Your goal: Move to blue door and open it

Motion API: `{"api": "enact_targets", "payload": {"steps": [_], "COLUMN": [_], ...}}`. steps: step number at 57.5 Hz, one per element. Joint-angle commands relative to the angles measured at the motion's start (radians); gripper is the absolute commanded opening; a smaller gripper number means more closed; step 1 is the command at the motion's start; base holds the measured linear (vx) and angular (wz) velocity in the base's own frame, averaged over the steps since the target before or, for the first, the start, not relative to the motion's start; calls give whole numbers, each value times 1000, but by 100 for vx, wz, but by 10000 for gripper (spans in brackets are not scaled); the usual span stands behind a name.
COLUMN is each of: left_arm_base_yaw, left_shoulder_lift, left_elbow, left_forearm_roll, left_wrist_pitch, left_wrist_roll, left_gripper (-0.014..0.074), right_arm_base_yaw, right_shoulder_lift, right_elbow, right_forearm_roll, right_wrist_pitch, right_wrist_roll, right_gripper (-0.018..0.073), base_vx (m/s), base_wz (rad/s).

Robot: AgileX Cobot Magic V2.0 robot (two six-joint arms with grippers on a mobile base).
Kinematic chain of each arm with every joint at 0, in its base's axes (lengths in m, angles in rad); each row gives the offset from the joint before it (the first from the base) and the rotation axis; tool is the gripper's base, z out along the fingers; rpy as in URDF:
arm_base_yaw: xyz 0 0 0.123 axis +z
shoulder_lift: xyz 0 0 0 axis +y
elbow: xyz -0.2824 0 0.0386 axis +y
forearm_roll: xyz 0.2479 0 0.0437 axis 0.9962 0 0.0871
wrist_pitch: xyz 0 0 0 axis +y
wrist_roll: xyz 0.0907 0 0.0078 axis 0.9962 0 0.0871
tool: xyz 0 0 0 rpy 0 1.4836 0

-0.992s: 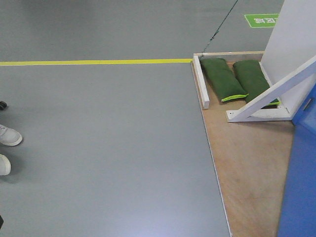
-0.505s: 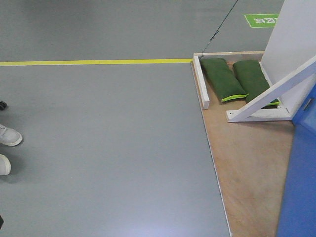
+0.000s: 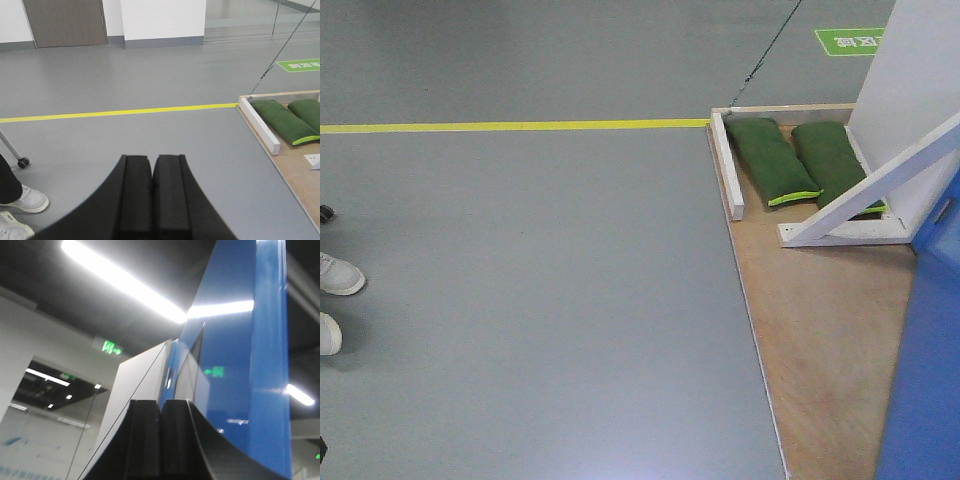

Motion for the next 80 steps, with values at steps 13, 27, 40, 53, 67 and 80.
{"api": "enact_targets", "payload": {"steps": [13, 27, 40, 53, 67, 80], "left_arm_base_yaw": [-6, -6, -6, -6, -6, -6], "left_shoulder_lift": [-12, -12, -12, -12, -12, -12], "left_elbow": [-26, -26, -26, -26, -26, -26], "left_forearm_roll": [-3, -3, -3, -3, -3, -3], "left_wrist_pitch": [-85, -85, -85, -85, -85, -85], "left_wrist_roll": [-7, -7, -7, -7, -7, -7], "left_gripper": [73, 73, 73, 73, 73, 73], "right_arm_base_yaw": [-390, -673, -858, -979, -1066, -1084], "right_shoulder_lift": [111, 172, 224, 280, 380, 457], "right_elbow": [-19, -19, -19, -19, -19, -19], "right_forearm_roll": [240, 386, 480, 651, 822, 838], "right_wrist_pitch": [-269, -265, -265, -266, -275, -277], "right_wrist_roll": [-2, -2, -2, -3, -3, -3], "right_gripper": [12, 12, 12, 12, 12, 12], "base_vx": [0, 0, 0, 0, 0, 0], "base_wz": [0, 0, 0, 0, 0, 0]}}
